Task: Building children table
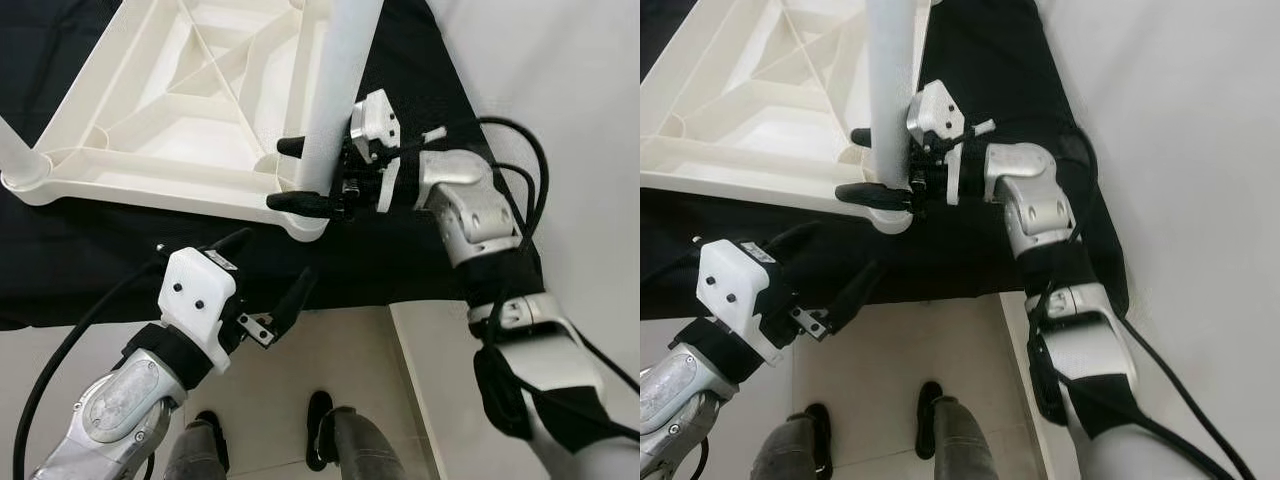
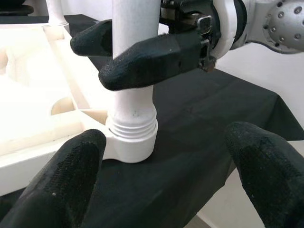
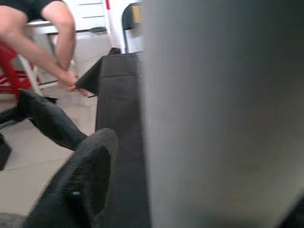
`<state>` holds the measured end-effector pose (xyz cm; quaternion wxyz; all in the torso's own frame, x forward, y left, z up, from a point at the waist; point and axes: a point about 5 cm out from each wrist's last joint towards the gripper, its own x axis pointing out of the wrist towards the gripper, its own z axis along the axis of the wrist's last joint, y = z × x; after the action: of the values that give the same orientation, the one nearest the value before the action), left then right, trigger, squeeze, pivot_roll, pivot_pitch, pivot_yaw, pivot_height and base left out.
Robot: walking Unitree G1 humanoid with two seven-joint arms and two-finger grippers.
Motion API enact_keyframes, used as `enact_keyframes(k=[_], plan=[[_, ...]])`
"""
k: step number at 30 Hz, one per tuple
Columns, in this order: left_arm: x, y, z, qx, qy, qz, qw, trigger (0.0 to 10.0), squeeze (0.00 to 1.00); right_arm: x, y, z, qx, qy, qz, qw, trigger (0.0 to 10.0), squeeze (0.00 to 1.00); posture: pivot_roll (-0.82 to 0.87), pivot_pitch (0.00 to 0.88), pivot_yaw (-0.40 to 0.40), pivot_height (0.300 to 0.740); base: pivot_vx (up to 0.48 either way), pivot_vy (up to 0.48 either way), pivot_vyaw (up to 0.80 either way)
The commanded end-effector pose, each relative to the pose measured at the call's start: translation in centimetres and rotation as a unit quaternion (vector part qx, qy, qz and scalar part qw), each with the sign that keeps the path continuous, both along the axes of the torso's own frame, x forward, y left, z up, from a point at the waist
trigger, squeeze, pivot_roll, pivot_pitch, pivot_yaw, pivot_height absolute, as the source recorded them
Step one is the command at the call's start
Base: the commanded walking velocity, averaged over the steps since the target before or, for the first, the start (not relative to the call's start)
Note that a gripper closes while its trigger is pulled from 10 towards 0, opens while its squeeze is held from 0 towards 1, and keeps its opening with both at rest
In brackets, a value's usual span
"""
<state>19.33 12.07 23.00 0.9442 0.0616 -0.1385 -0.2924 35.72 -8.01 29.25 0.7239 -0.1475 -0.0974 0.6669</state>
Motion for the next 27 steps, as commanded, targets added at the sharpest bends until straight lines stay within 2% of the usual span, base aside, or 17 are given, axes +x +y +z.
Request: enact_keyframes(k=[1,3,4,9,13,15,16,18,19,20,21,23,24,25,26,27], plan=[[-0.2,-0.2,-0.3,0.008,0.006,-0.008,1.000,10.0,0.00,-0.2,0.4,-0.4,-0.011,0.012,0.043,0.999,2.8,0.00,0.16,0.322,-0.144,0.740,0.000,0.000,0.00],[-0.2,-0.2,-0.3,0.008,0.006,-0.008,1.000,10.0,0.00,-0.2,0.4,-0.4,-0.011,0.012,0.043,0.999,2.8,0.00,0.16,0.322,-0.144,0.740,0.000,0.000,0.00],[-0.2,-0.2,-0.2,0.008,0.006,-0.009,1.000,10.0,0.00,-0.1,0.4,-0.3,-0.012,0.010,0.044,0.999,0.0,0.00,0.16,0.322,-0.143,0.740,0.000,0.000,0.00],[-0.2,-0.3,-0.2,0.006,0.006,-0.011,1.000,10.0,0.00,0.3,-0.2,-0.9,-0.003,0.007,0.018,1.000,0.0,0.00,0.16,0.325,-0.142,0.740,0.000,0.000,0.00],[-0.2,-0.2,-0.2,0.005,0.007,-0.012,1.000,10.0,0.00,0.8,-2.0,-2.9,0.008,0.009,-0.094,0.995,0.0,0.00,0.15,0.331,-0.133,0.740,0.000,0.000,0.00],[-0.2,-0.2,-0.2,0.004,0.008,-0.014,1.000,10.0,0.00,0.7,-2.1,-3.7,0.024,0.027,-0.142,0.989,0.0,0.00,0.14,0.331,-0.132,0.740,0.000,0.000,0.00],[-0.2,-0.2,-0.2,0.004,0.008,-0.014,1.000,10.0,0.00,0.7,-2.1,-3.7,0.024,0.027,-0.142,0.989,0.0,0.00,0.14,0.331,-0.132,0.740,0.000,0.000,0.00],[-0.3,-0.2,-0.3,0.005,0.010,-0.017,1.000,10.0,0.00,-0.1,-1.2,-5.6,0.049,0.057,-0.205,0.976,0.0,0.00,0.14,0.334,-0.136,0.740,0.000,0.000,0.00],[-0.3,-0.1,-0.3,0.005,0.010,-0.018,1.000,10.0,0.00,-0.7,-0.2,-7.4,0.118,0.096,-0.363,0.919,0.0,0.00,0.15,0.333,-0.133,0.740,0.000,0.000,0.00],[-0.3,-0.1,-0.3,0.005,0.010,-0.018,1.000,10.0,0.00,-0.7,-0.2,-7.4,0.118,0.096,-0.363,0.919,0.0,0.00,0.15,0.333,-0.133,0.740,0.000,0.000,0.00],[-0.3,-0.1,-0.3,0.007,0.011,-0.017,1.000,10.0,0.00,-1.8,0.4,-8.8,0.120,0.119,-0.413,0.895,0.0,0.00,0.15,0.343,-0.127,0.740,0.000,0.000,0.00],[-0.3,-0.1,-0.3,0.007,0.011,-0.017,1.000,10.0,0.00,-1.8,0.4,-8.8,0.120,0.119,-0.413,0.895,0.0,0.00,0.15,0.343,-0.127,0.740,0.000,0.000,0.00],[-0.3,0.0,-0.3,0.008,0.011,-0.017,1.000,10.0,0.00,-2.7,1.0,-9.6,0.122,0.129,-0.439,0.881,0.0,0.00,0.15,0.337,-0.122,0.740,0.000,0.000,0.00],[-0.2,-0.1,-0.3,0.010,0.011,-0.020,1.000,10.0,0.00,-3.0,1.7,-9.7,0.132,0.131,-0.447,0.875,0.0,0.00,0.15,0.329,-0.121,0.740,0.000,0.000,0.00],[-0.2,-0.1,-0.3,0.010,0.011,-0.020,1.000,10.0,0.00,-3.0,1.7,-9.7,0.132,0.131,-0.447,0.875,0.0,0.00,0.15,0.329,-0.121,0.740,0.000,0.000,0.00],[-0.2,-0.2,-0.3,0.010,0.011,-0.022,1.000,10.0,0.00,-2.9,2.5,-9.1,0.139,0.123,-0.445,0.876,0.0,0.00,0.15,0.328,-0.121,0.740,0.000,0.000,0.00]])
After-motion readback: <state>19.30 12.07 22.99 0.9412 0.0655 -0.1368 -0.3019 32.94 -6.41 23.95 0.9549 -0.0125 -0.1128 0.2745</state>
